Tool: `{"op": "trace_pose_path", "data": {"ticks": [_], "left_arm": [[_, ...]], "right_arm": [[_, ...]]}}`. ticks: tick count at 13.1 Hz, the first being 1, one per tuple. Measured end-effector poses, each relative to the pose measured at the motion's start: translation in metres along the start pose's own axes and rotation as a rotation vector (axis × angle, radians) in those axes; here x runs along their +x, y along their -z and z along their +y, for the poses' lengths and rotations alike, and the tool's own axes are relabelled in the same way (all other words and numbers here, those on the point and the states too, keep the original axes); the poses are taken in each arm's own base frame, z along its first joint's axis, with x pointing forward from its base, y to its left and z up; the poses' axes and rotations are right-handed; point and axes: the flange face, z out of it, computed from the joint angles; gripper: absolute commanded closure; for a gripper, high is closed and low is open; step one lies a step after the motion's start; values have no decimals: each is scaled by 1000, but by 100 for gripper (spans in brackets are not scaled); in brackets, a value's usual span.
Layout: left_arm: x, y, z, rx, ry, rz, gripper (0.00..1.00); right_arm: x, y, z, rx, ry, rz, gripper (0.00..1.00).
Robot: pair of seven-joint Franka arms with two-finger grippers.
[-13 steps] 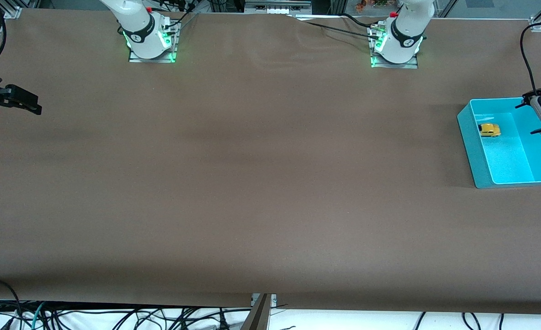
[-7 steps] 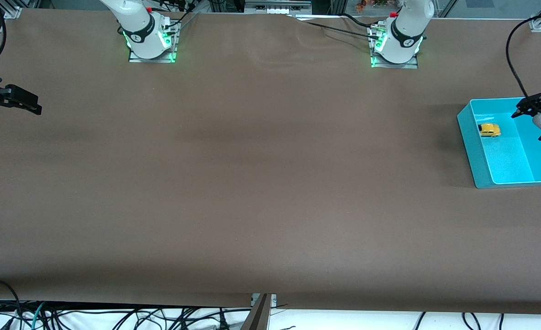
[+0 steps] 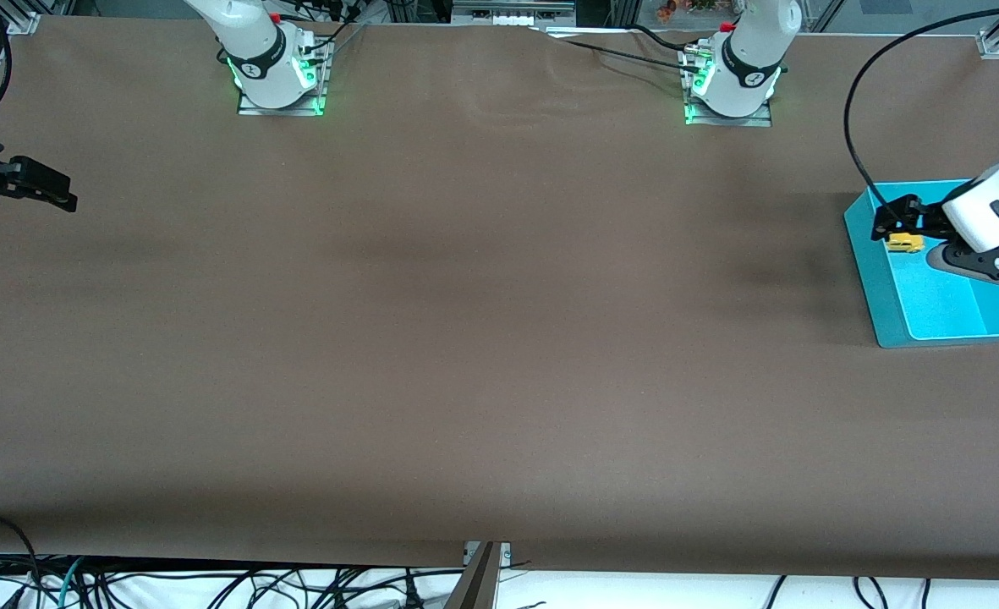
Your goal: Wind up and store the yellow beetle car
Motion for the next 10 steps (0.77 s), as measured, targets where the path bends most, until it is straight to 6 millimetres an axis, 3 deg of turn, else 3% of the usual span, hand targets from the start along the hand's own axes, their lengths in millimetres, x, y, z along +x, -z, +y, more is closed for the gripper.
{"op": "trace_pose_path", "data": {"ticks": [4,10], "left_arm": [[1,23,27,7,142,-2,0],[2,32,19,2,186,17,0]], "right_arm": [[0,0,0,0,0,0,0],[0,0,0,0,0,0,0]]}}
